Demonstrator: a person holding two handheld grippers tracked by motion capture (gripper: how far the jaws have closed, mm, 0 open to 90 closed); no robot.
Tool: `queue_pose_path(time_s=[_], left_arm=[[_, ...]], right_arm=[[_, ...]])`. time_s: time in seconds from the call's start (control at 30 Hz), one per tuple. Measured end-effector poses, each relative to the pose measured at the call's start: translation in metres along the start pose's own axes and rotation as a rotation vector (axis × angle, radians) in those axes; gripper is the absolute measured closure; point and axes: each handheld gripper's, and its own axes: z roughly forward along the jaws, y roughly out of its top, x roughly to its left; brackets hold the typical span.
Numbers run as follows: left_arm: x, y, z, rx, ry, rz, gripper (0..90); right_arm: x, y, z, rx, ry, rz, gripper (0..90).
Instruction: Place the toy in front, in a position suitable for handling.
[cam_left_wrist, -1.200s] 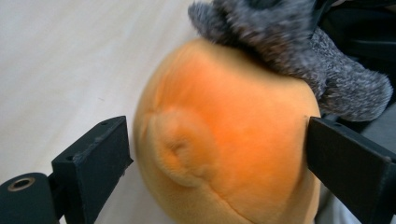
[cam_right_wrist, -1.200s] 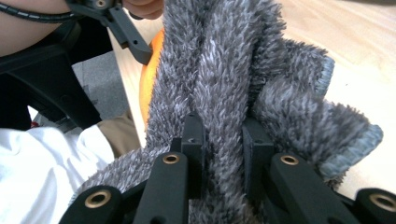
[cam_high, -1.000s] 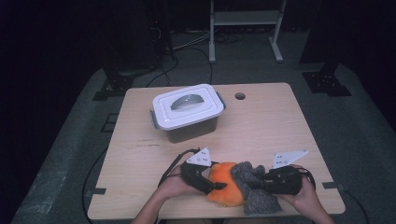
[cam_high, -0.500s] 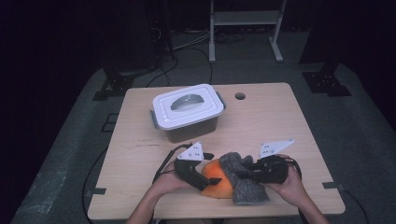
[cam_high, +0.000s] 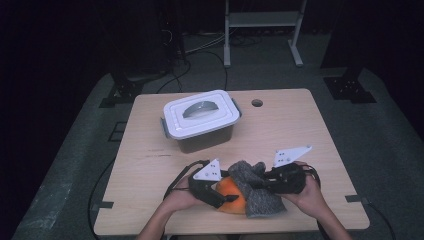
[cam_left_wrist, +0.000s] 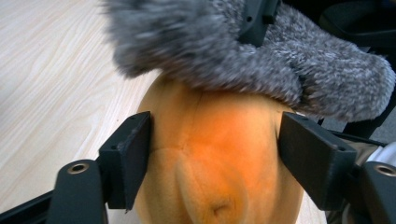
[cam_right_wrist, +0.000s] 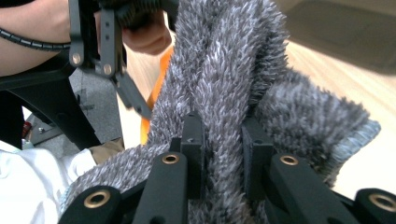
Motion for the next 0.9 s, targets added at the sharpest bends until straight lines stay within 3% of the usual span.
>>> queue_pose_path(time_s=[0.03, 0.13, 0.17, 0.27, 0.33, 0.37, 0.4, 0.43, 0.53, 0.57, 0.6, 0.63, 0.77, 0.9], left_arm=[[0.001, 0.0, 0.0, 0.006, 0.002, -0.007, 23.7], [0.003, 0.0, 0.004, 0.069, -0.029, -0.065, 8.9], [0.002, -0.001, 0.007, 0.09, -0.032, -0.069, 6.8], [-0.002, 0.0, 0.013, 0.095, -0.033, -0.049, 4.5], [-0.004, 0.003, 0.013, 0.092, -0.015, -0.005, 12.1], [-0.004, 0.004, 0.011, 0.099, 0.009, 0.028, 24.7], [-0.005, 0.006, 0.01, 0.091, 0.028, 0.049, 24.7], [-0.004, 0.009, 0.008, 0.087, 0.065, 0.103, 30.7], [0.0, 0.012, 0.006, 0.086, 0.082, 0.087, 29.3], [0.002, 0.012, 0.005, 0.095, 0.078, 0.068, 22.0], [0.003, 0.013, 0.004, 0.089, 0.072, 0.047, 22.0], [0.003, 0.012, 0.001, 0.052, 0.059, 0.03, 20.5], [0.001, 0.008, -0.002, 0.053, 0.059, 0.065, 29.4], [0.004, 0.0, -0.005, 0.043, 0.05, 0.058, 34.7]], right_arm=[[-0.001, -0.004, -0.001, -0.003, 0.001, 0.008, 74.3], [-0.003, -0.016, -0.005, -0.018, 0.006, 0.036, 74.3], [-0.004, -0.02, -0.007, -0.022, 0.007, 0.044, 74.3], [-0.003, -0.029, -0.009, -0.031, 0.021, 0.07, 74.3], [-0.002, -0.031, -0.01, -0.033, 0.016, 0.073, 74.3], [-0.001, -0.031, -0.012, -0.034, 0.01, 0.068, 74.3], [-0.001, -0.031, -0.012, -0.034, 0.01, 0.068, 74.3], [-0.002, -0.028, -0.014, -0.038, 0.002, 0.063, 74.2], [-0.003, -0.023, -0.014, -0.037, -0.025, 0.06, 74.2], [-0.004, -0.02, -0.01, -0.037, -0.034, 0.056, 74.3], [-0.004, -0.02, -0.01, -0.037, -0.034, 0.056, 74.3], [-0.003, -0.017, -0.005, -0.035, -0.031, 0.049, 74.3], [0.002, -0.014, 0.0, -0.028, -0.026, 0.022, 74.3], [0.002, -0.018, -0.002, -0.028, -0.031, 0.022, 74.2]])
